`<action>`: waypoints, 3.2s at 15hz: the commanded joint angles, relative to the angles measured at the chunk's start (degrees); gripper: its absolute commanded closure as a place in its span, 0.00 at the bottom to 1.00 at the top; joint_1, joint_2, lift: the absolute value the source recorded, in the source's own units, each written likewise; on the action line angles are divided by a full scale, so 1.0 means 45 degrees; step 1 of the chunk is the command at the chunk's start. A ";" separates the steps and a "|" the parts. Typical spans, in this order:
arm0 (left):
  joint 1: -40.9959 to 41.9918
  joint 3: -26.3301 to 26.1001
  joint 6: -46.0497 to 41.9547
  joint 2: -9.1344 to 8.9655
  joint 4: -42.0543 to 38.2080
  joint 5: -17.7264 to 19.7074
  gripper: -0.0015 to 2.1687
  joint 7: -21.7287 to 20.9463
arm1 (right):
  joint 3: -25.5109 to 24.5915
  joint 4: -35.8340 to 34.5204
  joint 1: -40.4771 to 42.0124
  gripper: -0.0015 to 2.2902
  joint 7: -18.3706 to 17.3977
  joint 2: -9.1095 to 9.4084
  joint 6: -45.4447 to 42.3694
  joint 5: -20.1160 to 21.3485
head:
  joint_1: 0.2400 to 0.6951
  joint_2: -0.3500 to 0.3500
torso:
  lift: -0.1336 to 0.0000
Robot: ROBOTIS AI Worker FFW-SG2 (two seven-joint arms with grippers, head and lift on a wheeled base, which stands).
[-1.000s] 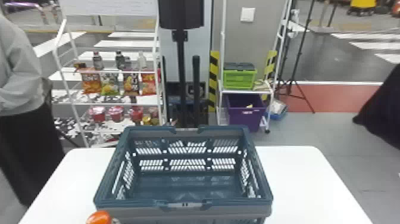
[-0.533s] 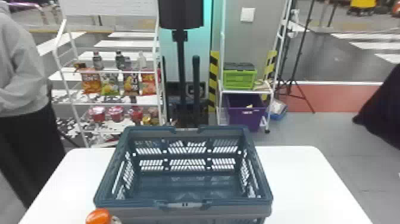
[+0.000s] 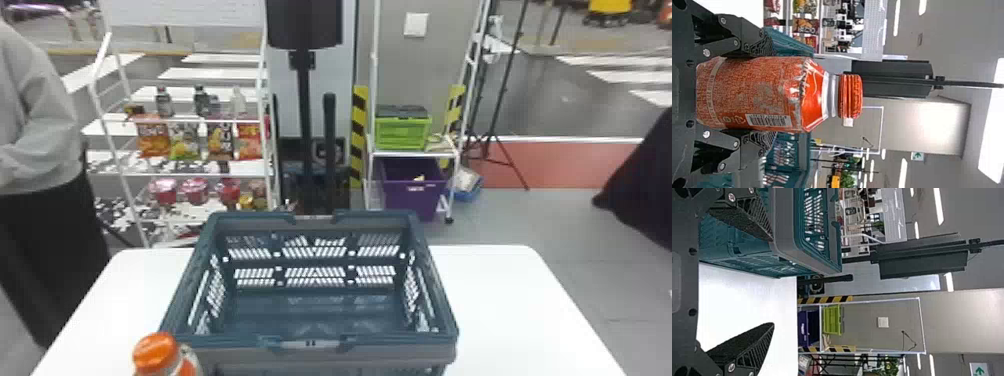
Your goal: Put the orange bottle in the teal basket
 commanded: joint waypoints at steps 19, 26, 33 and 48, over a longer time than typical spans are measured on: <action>-1.2018 -0.2282 1.4129 0.3399 0.2691 -0.0018 0.28 -0.2615 | -0.0035 0.0639 -0.0046 0.05 -0.0117 0.0800 0.0468 0.0965 | 0.57 0.50 | 1.00; -1.7155 -0.5876 1.4676 0.3731 0.9566 -0.0722 0.28 -0.5310 | -0.0133 0.1147 0.0071 0.05 -0.0137 0.1328 0.0117 0.1219 | 0.57 0.50 | 1.00; -1.8913 -0.7223 1.3699 0.1602 1.4293 -0.3847 0.28 -0.7400 | -0.0133 0.1342 0.0052 0.05 -0.0117 0.1406 0.0000 0.1258 | 0.57 0.50 | 1.00; -1.8346 -0.5719 1.4246 0.1055 1.3375 -0.5214 0.07 -0.7596 | -0.0133 0.1186 0.0149 0.05 -0.0137 0.1406 0.0000 0.1258 | 0.57 0.50 | 1.00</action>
